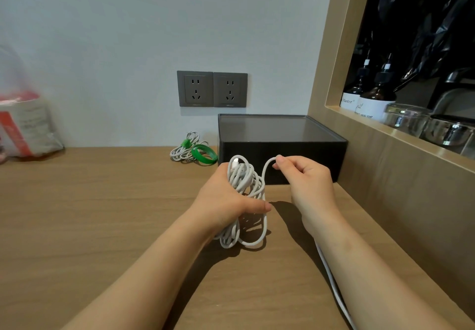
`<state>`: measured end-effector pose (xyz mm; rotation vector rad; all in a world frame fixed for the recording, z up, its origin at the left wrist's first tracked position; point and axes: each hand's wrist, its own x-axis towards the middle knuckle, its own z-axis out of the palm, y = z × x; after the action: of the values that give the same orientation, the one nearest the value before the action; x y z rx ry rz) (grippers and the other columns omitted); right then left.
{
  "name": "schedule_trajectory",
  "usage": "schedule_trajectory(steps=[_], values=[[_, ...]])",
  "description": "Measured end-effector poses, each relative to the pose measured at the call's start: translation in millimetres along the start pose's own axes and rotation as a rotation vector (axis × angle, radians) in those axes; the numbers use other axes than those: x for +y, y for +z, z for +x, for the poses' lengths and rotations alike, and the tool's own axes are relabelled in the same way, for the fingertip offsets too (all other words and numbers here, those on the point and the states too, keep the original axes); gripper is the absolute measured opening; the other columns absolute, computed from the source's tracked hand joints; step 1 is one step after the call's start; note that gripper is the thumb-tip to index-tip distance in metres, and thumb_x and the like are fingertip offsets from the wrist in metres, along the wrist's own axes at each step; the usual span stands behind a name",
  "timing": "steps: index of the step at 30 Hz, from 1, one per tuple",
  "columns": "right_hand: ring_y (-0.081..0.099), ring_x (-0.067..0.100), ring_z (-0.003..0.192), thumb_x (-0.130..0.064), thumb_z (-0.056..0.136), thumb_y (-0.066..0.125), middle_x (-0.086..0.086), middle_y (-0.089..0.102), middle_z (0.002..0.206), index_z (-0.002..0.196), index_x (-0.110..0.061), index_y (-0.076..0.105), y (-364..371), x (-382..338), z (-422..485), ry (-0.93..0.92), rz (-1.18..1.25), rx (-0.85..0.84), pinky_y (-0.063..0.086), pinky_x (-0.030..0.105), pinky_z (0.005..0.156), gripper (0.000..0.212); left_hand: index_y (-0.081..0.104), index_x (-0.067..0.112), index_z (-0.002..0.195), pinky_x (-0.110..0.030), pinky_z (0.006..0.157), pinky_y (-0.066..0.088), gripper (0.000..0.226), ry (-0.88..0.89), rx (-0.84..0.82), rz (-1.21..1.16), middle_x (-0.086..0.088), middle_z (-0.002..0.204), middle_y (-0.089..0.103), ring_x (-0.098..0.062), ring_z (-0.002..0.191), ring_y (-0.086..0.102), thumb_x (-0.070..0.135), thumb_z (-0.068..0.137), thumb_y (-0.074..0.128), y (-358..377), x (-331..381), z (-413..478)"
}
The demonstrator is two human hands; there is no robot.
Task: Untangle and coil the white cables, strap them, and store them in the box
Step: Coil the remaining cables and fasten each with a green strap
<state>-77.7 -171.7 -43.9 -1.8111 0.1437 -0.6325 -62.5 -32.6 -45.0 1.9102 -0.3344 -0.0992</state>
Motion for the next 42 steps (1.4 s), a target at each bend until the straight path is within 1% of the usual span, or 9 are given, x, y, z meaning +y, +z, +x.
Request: schedule_trajectory(steps=[5,8,13,18,23,30,35,39,42], values=[[0.043,0.001,0.058,-0.028,0.092,0.054,-0.022,0.052,0.046,0.079,-0.032,0.065,-0.1,-2.2,-0.2,0.026,0.115,-0.070,0.032,0.018,0.055,0.017,0.051,0.022,0.113,-0.034,0.084,0.055,0.062,-0.005,0.004,-0.021,0.001,0.102,0.063,-0.015,0.092,0.063,0.023,0.062,0.086,-0.3,-1.1,-0.6],[0.040,0.001,0.055,-0.027,0.093,0.052,-0.020,0.050,0.044,0.085,-0.028,0.067,-0.2,-4.3,-0.9,0.054,0.165,-0.100,0.031,0.018,0.052,0.017,0.052,0.023,0.109,-0.032,0.082,0.055,0.056,-0.004,0.015,-0.001,0.002,0.100,0.063,-0.014,0.091,0.062,0.021,0.063,0.085,0.1,-2.8,1.2],[0.034,0.004,0.037,-0.026,0.096,0.046,-0.007,0.042,0.042,0.087,-0.024,0.064,3.5,-7.3,-3.8,0.060,0.206,-0.132,0.030,0.017,0.036,0.020,0.053,0.023,0.105,-0.026,0.073,0.054,0.053,0.008,0.020,-0.051,0.003,0.096,0.064,-0.013,0.087,0.064,0.026,0.063,0.085,2.0,-3.8,0.9],[0.047,0.007,0.040,-0.022,0.100,0.035,-0.002,0.051,0.050,0.084,-0.013,0.054,5.9,-6.8,-2.8,0.059,0.255,-0.151,0.043,0.020,0.039,0.026,0.054,0.021,0.104,-0.023,0.059,0.049,0.053,0.011,0.031,-0.074,-0.001,0.095,0.065,-0.015,0.083,0.064,0.019,0.062,0.086,4.7,-3.9,1.1],[0.054,0.012,0.044,-0.020,0.101,0.032,0.001,0.057,0.053,0.085,-0.010,0.051,3.6,-6.0,-0.5,0.097,0.344,-0.169,0.044,0.022,0.043,0.027,0.054,0.021,0.103,-0.024,0.060,0.050,0.051,0.002,0.040,-0.081,0.001,0.093,0.065,-0.014,0.082,0.064,0.016,0.062,0.085,2.8,-4.7,2.4],[0.063,0.016,0.057,-0.020,0.101,0.032,0.006,0.064,0.064,0.091,-0.008,0.049,2.3,-7.1,-2.4,0.176,0.503,-0.255,0.054,0.025,0.058,0.023,0.056,0.022,0.100,-0.028,0.067,0.054,0.049,0.021,0.088,-0.106,0.000,0.091,0.066,-0.015,0.083,0.065,0.012,0.061,0.085,-2.5,-7.1,1.8],[0.067,0.019,0.062,-0.020,0.101,0.032,0.006,0.066,0.065,0.090,-0.007,0.049,2.1,-8.8,-4.7,0.229,0.600,-0.293,0.057,0.027,0.061,0.023,0.057,0.018,0.100,-0.019,0.061,0.053,0.044,0.050,0.099,-0.140,0.000,0.089,0.067,-0.011,0.080,0.066,0.007,0.065,0.082,-4.6,-7.2,0.9],[0.067,0.020,0.064,-0.020,0.101,0.032,0.005,0.066,0.065,0.092,-0.008,0.050,3.3,-9.8,-4.9,0.197,0.569,-0.319,0.057,0.028,0.064,0.024,0.057,0.014,0.101,-0.023,0.059,0.050,0.041,0.031,0.112,-0.175,-0.004,0.086,0.064,-0.016,0.076,0.063,-0.001,0.067,0.074,-4.8,-9.0,3.6],[0.065,0.019,0.066,-0.020,0.099,0.037,0.003,0.066,0.068,0.093,-0.011,0.054,3.7,-7.5,-3.0,0.136,0.408,-0.298,0.054,0.027,0.064,0.020,0.056,0.017,0.098,-0.025,0.059,0.049,0.037,0.007,0.119,-0.223,-0.005,0.083,0.061,-0.015,0.071,0.060,-0.004,0.069,0.067,-4.2,-9.4,5.3]])
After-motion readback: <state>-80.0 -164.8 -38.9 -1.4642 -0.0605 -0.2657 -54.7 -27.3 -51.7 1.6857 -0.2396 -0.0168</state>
